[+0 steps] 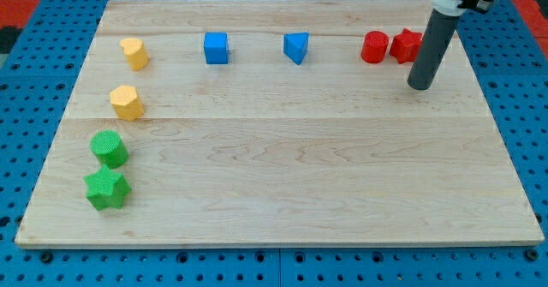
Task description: Move the blue triangle to the right side of the blue cube
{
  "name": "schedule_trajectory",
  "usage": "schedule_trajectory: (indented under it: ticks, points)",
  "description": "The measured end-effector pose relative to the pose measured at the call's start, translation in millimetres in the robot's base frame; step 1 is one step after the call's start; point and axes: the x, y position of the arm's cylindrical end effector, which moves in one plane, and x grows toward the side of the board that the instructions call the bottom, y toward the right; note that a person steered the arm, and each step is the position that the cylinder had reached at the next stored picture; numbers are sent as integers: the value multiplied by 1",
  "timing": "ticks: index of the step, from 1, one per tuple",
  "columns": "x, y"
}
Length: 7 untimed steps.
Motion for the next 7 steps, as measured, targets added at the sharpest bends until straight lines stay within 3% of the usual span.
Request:
schedule_trajectory:
  ticks: [1,2,3,4,5,7]
  points:
    - [2,-9]
    - [0,-92]
    - [-26,-139]
    - [-38,-150]
    - [-41,-89]
    - [-88,-154]
